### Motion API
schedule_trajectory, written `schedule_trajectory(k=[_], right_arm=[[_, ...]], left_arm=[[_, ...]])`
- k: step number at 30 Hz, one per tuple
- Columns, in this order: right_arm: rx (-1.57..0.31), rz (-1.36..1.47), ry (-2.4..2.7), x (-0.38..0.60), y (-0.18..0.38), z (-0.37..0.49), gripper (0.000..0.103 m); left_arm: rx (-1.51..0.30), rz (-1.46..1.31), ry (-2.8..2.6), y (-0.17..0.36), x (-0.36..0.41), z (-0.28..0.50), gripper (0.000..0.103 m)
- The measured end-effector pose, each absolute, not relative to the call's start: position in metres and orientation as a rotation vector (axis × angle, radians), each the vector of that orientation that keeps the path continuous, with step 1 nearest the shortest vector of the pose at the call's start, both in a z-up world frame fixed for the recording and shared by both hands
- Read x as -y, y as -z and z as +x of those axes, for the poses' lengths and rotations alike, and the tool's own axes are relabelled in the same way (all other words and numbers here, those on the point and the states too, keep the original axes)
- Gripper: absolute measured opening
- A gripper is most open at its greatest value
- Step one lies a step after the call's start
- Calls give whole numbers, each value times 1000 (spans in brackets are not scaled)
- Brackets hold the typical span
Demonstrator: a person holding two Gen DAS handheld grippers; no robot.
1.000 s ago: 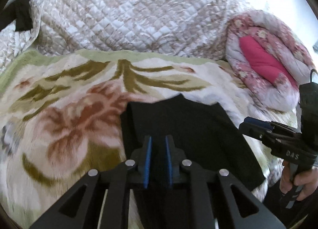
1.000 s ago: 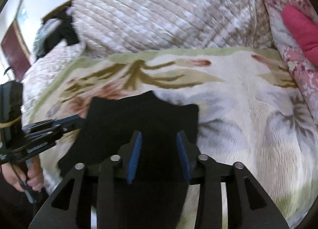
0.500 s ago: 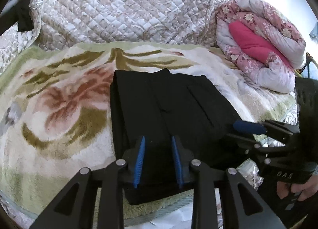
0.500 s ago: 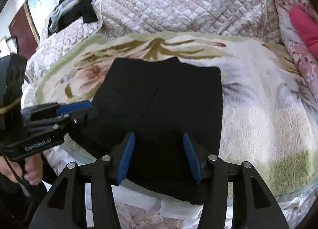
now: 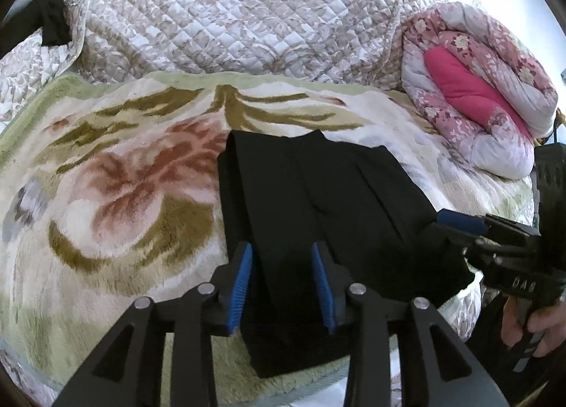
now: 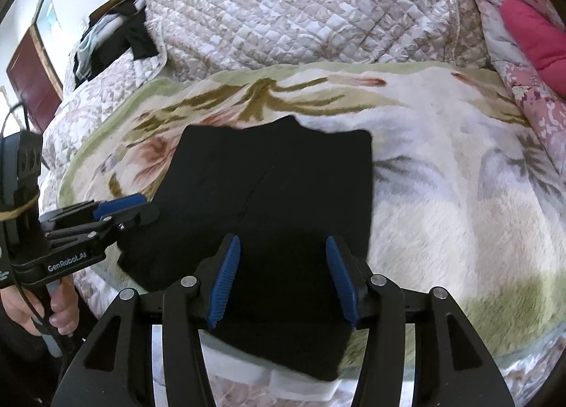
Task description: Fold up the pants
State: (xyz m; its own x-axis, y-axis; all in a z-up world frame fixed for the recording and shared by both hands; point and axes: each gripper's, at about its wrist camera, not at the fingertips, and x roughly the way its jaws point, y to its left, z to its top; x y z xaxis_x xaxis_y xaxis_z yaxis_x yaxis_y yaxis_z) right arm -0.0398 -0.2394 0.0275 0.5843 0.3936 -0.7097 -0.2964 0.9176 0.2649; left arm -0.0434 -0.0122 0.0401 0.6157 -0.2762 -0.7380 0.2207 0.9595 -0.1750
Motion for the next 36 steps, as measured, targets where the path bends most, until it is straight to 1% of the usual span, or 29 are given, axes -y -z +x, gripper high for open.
schedule_trajectory(k=[1, 2, 3, 7, 10, 12, 15, 17, 19, 21, 23, 24, 27, 28, 29, 31, 34, 36], right_arm=[[-864, 142, -394, 243, -27, -36, 51], [-872, 181, -379, 250, -25, -30, 51], [-879, 216, -370, 257, -23, -27, 51], [-957, 362, -351, 275, -2, -16, 52], [-960, 413, -364, 280, 3, -13, 52], [-961, 444, -377, 281, 4, -8, 54], [-958, 479, -395, 282, 7, -1, 58], [-955, 491, -416, 279, 7, 1, 64], [-962, 496, -445, 275, 6, 1, 64], [-971, 527, -492, 272, 5, -4, 62], [-973, 522, -505, 271, 6, -9, 60], [-975, 516, -502, 270, 7, -9, 59], [-984, 501, -474, 269, 10, -2, 51], [-983, 484, -454, 268, 10, 1, 40], [-986, 476, -438, 267, 11, 4, 33], [-985, 490, -424, 268, 11, 6, 28], [-964, 465, -414, 264, 3, 3, 17], [-934, 448, -420, 260, -7, -1, 16]], left_arm=[[-864, -84, 293, -40, 9, -41, 46], [-868, -101, 299, -40, 6, -38, 51], [-874, -123, 304, -38, 3, -35, 53], [-935, -228, 326, -25, -9, -23, 54], [-945, -279, 346, -19, -13, -18, 58], [-946, -295, 362, -15, -13, -13, 62], [-939, -356, 380, -7, -17, -2, 66], [-938, -391, 384, -6, -19, 1, 65], [-935, -386, 383, -7, -18, -1, 61], [-936, -390, 382, -9, -17, -7, 52], [-933, -395, 369, -11, -18, -12, 46], [-931, -404, 360, -12, -20, -15, 44], [-936, -419, 356, -8, -23, -11, 43], [-937, -419, 355, -7, -22, -7, 43], [-940, -424, 358, -6, -21, -3, 43], [-947, -439, 360, -5, -20, 4, 43], [-939, -409, 353, -14, -16, 0, 34], [-920, -381, 355, -24, -12, -4, 26]])
